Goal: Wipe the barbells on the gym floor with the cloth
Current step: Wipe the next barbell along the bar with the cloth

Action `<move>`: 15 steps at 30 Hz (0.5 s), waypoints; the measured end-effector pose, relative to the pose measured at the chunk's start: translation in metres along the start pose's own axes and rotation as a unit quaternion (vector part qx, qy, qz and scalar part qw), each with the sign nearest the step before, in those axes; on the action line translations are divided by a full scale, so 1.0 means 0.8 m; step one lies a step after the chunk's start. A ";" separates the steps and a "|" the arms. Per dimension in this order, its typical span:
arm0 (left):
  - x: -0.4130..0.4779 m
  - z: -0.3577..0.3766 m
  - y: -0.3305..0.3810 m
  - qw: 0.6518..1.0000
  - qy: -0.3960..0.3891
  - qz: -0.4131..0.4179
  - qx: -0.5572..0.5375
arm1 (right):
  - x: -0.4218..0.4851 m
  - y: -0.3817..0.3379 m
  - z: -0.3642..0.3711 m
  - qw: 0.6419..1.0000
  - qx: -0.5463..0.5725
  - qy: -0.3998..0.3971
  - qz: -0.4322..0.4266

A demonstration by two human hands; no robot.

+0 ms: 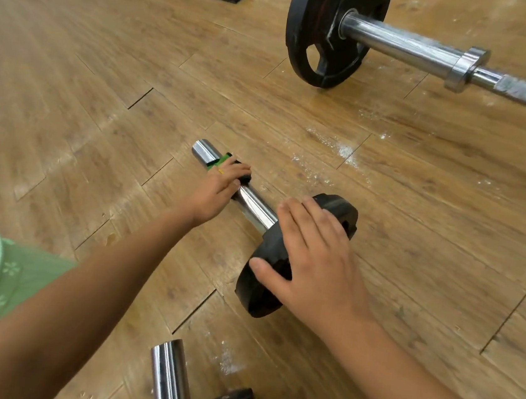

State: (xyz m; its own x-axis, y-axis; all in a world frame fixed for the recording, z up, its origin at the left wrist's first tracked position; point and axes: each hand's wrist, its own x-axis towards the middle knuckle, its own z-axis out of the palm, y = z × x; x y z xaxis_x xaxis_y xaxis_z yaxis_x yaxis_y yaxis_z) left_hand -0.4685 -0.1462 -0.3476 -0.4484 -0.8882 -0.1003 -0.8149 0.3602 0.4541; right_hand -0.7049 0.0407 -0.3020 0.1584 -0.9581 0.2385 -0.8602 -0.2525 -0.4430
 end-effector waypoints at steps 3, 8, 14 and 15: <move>-0.005 -0.017 -0.011 0.999 -0.038 0.014 0.006 | -0.006 -0.007 0.006 1.000 0.000 0.009 -0.021; 0.015 -0.015 -0.019 0.995 0.041 -0.086 -0.030 | -0.012 -0.015 0.006 0.999 -0.019 -0.004 -0.026; 0.038 -0.032 -0.041 0.988 0.054 -0.134 -0.046 | -0.015 -0.015 0.004 0.999 -0.032 -0.014 -0.028; 0.040 -0.032 -0.042 0.987 0.059 -0.140 -0.053 | -0.016 -0.016 0.004 0.999 -0.031 -0.013 -0.029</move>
State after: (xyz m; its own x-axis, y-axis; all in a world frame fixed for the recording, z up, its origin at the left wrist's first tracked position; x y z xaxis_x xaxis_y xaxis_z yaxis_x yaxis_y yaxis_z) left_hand -0.4459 -0.1944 -0.3435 -0.1594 -0.9780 -0.1346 -0.8549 0.0686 0.5143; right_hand -0.6946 0.0555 -0.3021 0.2200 -0.9458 0.2387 -0.8778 -0.2987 -0.3746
